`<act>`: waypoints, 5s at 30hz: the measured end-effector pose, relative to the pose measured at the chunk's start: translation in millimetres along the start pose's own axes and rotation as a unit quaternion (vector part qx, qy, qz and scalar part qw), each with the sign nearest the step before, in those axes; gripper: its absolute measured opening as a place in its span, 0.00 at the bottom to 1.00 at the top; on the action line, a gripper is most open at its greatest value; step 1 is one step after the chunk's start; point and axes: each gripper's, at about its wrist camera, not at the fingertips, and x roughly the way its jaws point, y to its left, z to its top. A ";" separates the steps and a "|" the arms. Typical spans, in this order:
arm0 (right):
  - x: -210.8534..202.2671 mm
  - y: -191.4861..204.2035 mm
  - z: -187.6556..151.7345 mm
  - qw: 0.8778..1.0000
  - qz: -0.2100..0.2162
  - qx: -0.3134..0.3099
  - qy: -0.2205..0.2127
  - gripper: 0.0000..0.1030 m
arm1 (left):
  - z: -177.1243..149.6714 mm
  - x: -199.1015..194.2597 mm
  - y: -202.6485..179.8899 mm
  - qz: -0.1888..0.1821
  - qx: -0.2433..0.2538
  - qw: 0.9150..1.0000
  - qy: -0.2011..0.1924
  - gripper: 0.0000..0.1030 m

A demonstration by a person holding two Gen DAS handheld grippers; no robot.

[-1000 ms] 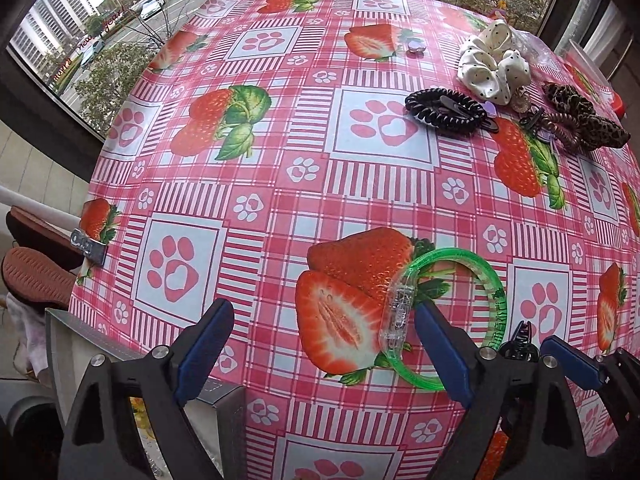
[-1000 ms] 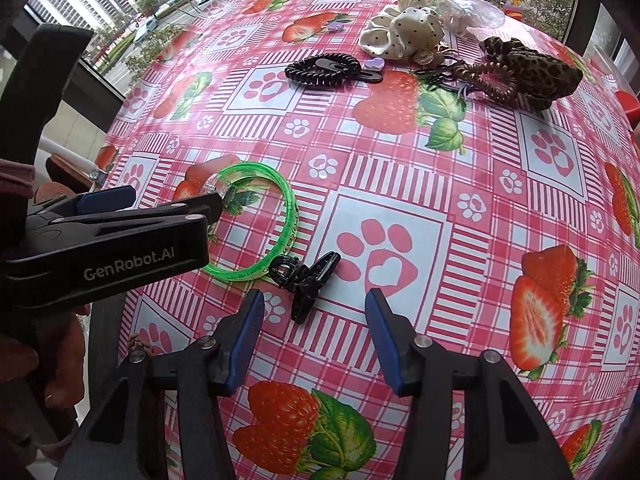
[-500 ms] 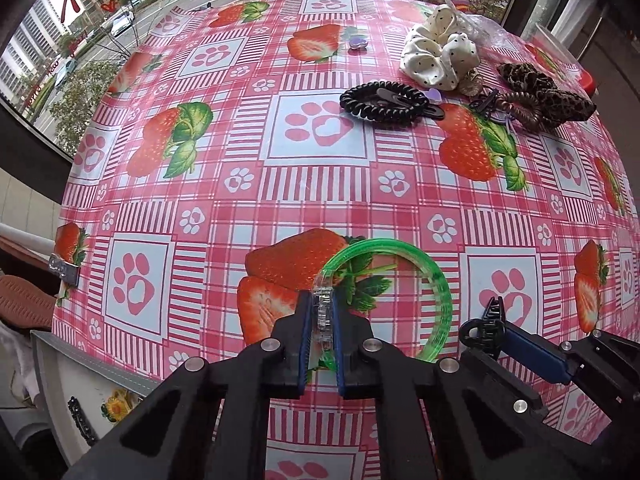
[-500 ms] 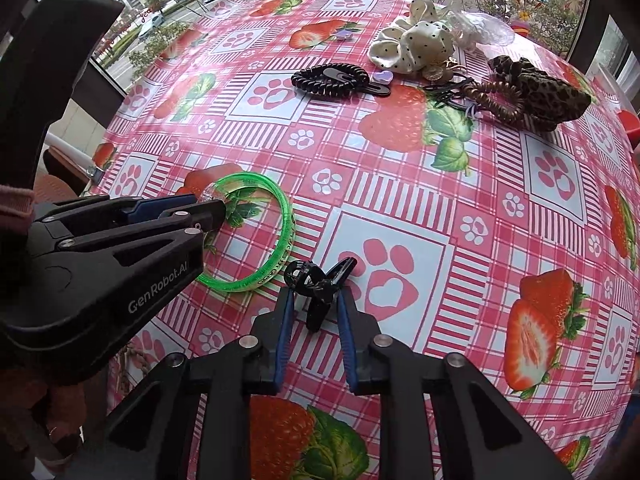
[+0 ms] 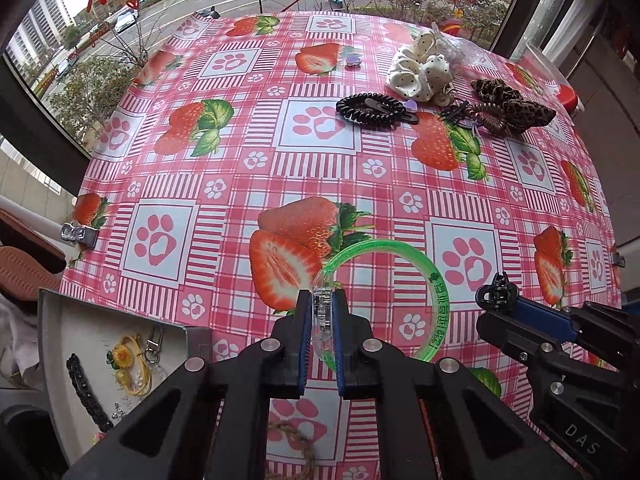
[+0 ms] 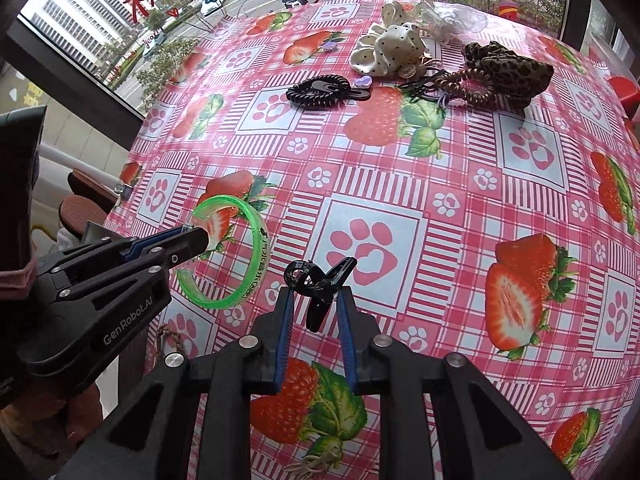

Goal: Organize jewelry
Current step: 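Carry the green bangle and black claw clip into the tray and release both, then grasp the brown braided bracelet with the left tool while the right tool grasps the beige hair clip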

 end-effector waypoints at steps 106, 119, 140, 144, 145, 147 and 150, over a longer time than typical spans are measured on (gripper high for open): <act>70.1 244.5 -77.2 0.977 0.059 -0.176 0.107 0.54 | -229.5 -68.1 194.2 0.119 -0.208 0.969 0.051 0.16; 6.8 182.8 -73.7 0.992 0.070 -0.088 0.065 0.69 | -222.9 -75.9 176.1 0.112 -0.180 0.976 0.054 0.77; -42.3 12.6 -124.2 0.989 -0.044 0.133 0.049 0.70 | -183.1 -101.2 96.8 0.070 -0.069 0.995 -0.010 1.00; -34.9 12.3 -123.8 0.989 -0.048 0.128 0.052 0.70 | -172.4 -96.4 72.9 0.043 -0.048 0.998 -0.006 1.00; -32.2 13.2 -122.7 0.990 -0.048 0.126 0.052 0.70 | -169.9 -95.6 66.9 0.040 -0.044 0.998 -0.008 1.00; -26.4 14.9 -119.6 0.990 -0.052 0.118 0.052 0.70 | -164.8 -94.1 54.8 0.037 -0.035 0.999 -0.011 1.00; -17.1 16.3 -114.5 0.992 -0.054 0.101 0.057 0.70 | -157.3 -89.1 41.0 0.033 -0.032 0.999 -0.014 1.00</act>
